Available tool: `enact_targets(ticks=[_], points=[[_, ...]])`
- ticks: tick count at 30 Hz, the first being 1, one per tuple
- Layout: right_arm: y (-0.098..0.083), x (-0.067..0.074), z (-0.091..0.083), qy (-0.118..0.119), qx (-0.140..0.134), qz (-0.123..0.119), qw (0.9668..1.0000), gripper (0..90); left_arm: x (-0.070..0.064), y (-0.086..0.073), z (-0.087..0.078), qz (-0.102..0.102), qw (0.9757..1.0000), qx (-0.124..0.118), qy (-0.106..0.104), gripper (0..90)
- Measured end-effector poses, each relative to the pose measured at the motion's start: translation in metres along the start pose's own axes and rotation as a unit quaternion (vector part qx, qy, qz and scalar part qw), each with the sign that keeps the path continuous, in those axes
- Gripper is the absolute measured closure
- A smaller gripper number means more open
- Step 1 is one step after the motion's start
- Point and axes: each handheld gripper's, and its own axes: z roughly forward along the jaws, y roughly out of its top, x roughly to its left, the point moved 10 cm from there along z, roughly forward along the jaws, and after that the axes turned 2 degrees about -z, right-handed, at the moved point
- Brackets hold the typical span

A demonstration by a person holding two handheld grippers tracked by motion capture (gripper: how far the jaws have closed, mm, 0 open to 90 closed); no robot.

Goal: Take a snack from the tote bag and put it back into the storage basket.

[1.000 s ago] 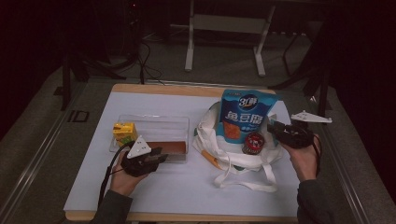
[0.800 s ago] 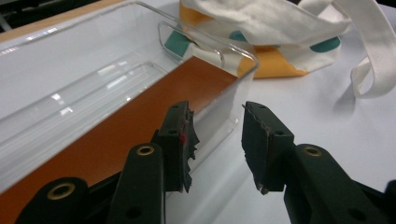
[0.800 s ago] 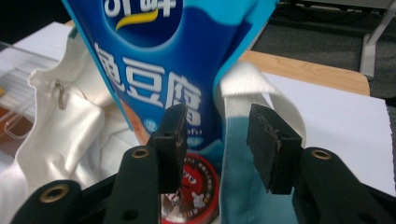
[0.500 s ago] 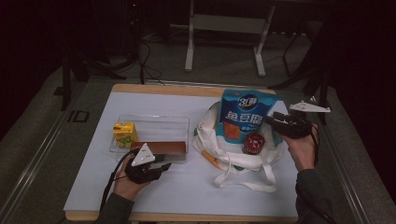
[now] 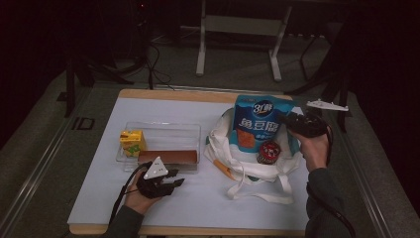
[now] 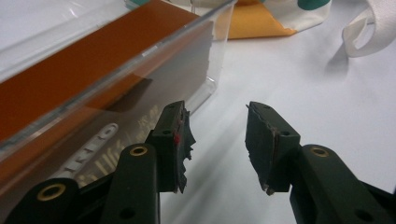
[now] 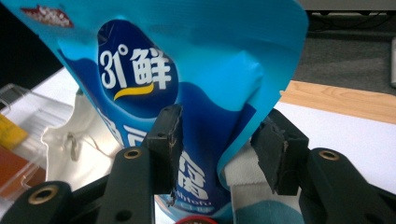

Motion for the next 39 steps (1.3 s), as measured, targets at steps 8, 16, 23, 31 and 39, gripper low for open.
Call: enact_targets(ticks=[8,16,23,31,39], points=[[0.001,0.004,0.005,0.027,-0.016,0.009,0.9995,53.4,-0.004,-0.001,0.003,0.0,1.0,0.002,-0.007,57.0],[0.007,0.026,0.001,0.087,-0.034,-0.019,0.9955,61.5,-0.006,-0.003,0.006,0.002,0.9999,0.007,-0.009,55.8],[0.016,0.034,0.012,0.086,-0.028,-0.034,0.9953,57.5,-0.006,-0.005,0.009,0.001,0.9998,0.013,-0.012,55.2],[0.022,0.046,0.019,0.123,-0.031,-0.036,0.9913,59.8,-0.007,-0.006,0.01,0.004,0.9997,0.017,-0.015,54.7],[0.027,0.048,0.029,0.119,-0.041,-0.021,0.9918,54.2,-0.009,-0.008,0.012,0.008,0.9996,0.022,-0.017,54.0]])
